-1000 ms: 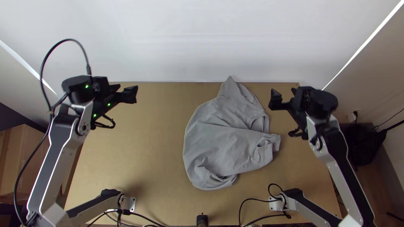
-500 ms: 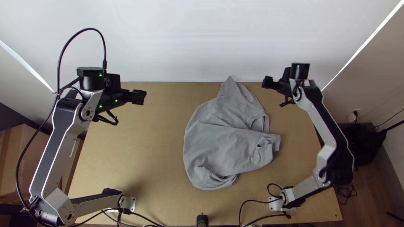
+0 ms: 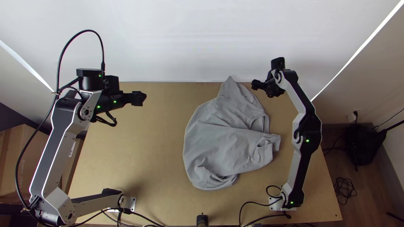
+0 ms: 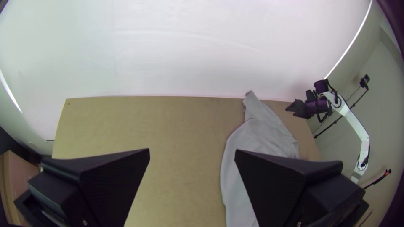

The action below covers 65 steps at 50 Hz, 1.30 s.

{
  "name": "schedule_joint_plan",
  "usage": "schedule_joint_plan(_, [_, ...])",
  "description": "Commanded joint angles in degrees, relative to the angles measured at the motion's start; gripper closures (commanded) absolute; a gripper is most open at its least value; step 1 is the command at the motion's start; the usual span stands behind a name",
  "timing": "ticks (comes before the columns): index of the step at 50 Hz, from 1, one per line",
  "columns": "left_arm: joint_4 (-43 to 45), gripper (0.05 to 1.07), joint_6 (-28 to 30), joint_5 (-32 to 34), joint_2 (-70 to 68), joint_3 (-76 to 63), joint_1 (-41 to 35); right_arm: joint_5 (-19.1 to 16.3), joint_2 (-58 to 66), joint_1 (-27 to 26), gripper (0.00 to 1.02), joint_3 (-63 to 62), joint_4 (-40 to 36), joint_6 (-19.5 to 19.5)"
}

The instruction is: Fold the t-shirt

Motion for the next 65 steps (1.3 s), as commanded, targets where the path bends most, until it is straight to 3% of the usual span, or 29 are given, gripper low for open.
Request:
schedule_joint_plan(1, [-0.51,0.10,-1.09,0.59,0.16,-1.11,1.14,-0.34,4.33,-0.32,0.12,4.99,-0.63,1.25])
schedule_joint_plan(8, [0.02,0.10,-1.01,0.67,-0.11,-1.46,1.93,-0.34,7.50,0.47,0.15,8.07,-0.63,1.25])
schedule_joint_plan(14, [0.10,0.10,-1.09,0.59,-0.11,-1.55,2.28,-0.34,8.91,1.44,0.39,9.12,-0.72,1.51])
schedule_joint_plan(31, [0.28,0.10,-1.09,0.59,-2.04,-4.18,2.72,-0.25,10.58,3.46,0.41,8.33,-2.65,1.78])
schedule_joint_plan(36, [0.37,0.10,-1.01,0.59,-2.31,-4.45,3.24,-0.25,11.54,3.81,0.67,8.51,-2.65,1.69])
schedule_joint_plan(47, [0.37,0.10,-0.65,0.59,-3.01,-4.89,4.74,-0.16,12.33,3.81,0.68,8.77,-1.95,1.51])
schedule_joint_plan(50, [0.37,0.10,-0.65,0.59,-3.18,-5.33,5.00,0.19,12.33,3.90,0.85,8.77,-0.89,1.25])
schedule_joint_plan(53, [0.37,0.10,-0.48,0.59,-3.27,-5.68,5.09,0.19,12.25,3.99,0.86,8.77,-0.54,0.28])
schedule_joint_plan(56, [0.37,0.10,-0.48,0.67,-3.27,-5.77,5.00,0.19,11.54,4.78,1.00,8.33,-0.72,-1.30])
schedule_joint_plan(61, [0.10,0.10,-0.48,0.59,-2.75,-6.47,5.00,0.89,10.22,4.87,1.00,7.89,-2.21,-0.77])
schedule_joint_plan(65, [-0.95,0.10,-0.39,0.67,-1.60,-7.26,4.39,3.44,7.67,4.87,1.00,6.48,-3.09,-0.77])
